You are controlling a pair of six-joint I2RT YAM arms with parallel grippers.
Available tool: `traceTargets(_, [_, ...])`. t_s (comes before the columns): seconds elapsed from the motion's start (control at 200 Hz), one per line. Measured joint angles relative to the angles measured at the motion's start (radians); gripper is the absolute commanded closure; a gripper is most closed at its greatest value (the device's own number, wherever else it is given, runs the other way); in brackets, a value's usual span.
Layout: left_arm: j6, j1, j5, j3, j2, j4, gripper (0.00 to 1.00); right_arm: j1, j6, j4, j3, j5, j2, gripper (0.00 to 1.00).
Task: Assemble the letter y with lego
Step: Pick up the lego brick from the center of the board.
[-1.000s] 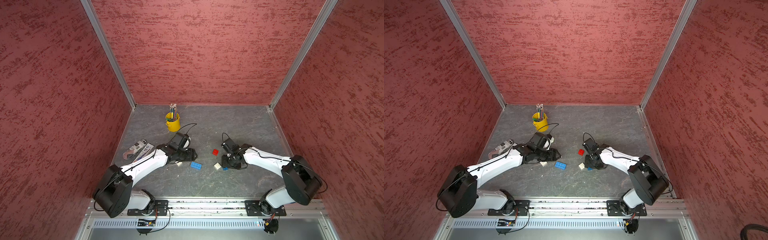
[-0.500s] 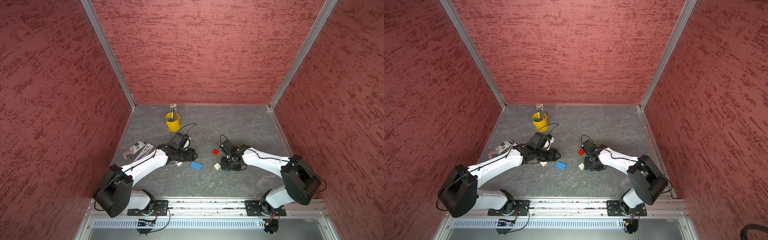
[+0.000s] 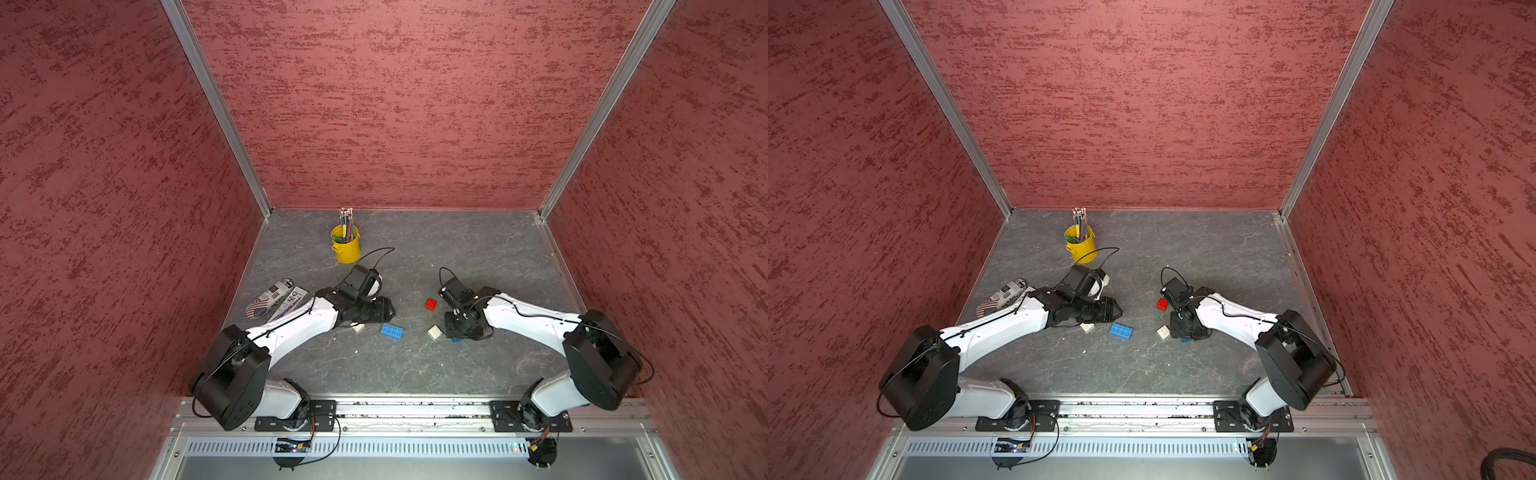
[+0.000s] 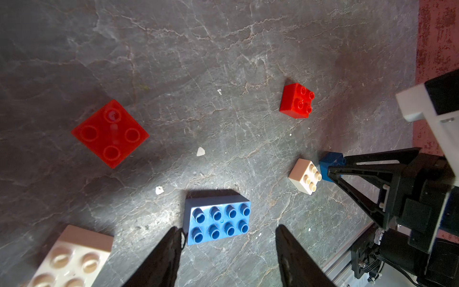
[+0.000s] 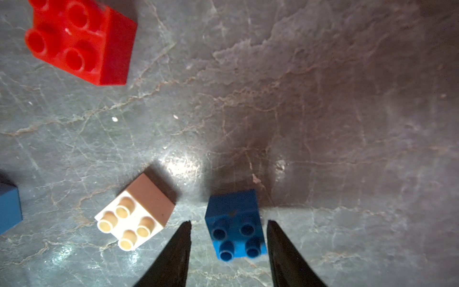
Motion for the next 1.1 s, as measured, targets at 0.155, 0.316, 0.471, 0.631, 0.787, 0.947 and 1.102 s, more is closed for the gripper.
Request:
traceTargets(0.155, [0.008,0.000,0.000,0.000,0.005,0.000,0.38,0.006,-0.005,0.001,0.000,0.001,0.012,0.55])
traceTargets(0.316, [0.009,0.000,-0.001,0.000,0.005,0.000,0.38,0.014,-0.018,-0.001,0.000,0.004,0.043,0.58])
traceTargets(0.471, [0.010,0.000,-0.002,0.000,0.005,0.000,0.38,0.018,-0.026,-0.006,0.001,0.011,0.049,0.63])
traceTargets(0.631, [0.011,0.000,-0.003,0.000,0.006,0.000,0.38,0.018,-0.037,-0.017,0.027,0.021,0.049,0.65])
traceTargets(0.787, [0.012,0.000,-0.005,0.002,0.010,-0.001,0.38,0.018,-0.060,-0.001,0.074,0.014,0.066,0.65])
traceTargets(0.947, [0.011,0.000,-0.008,0.002,0.011,-0.001,0.38,0.018,-0.082,0.026,0.113,0.010,0.132,0.66])
traceTargets(1.102, [0.011,0.000,-0.012,0.002,0.010,-0.001,0.38,0.018,-0.106,0.042,0.174,0.005,0.208,0.66])
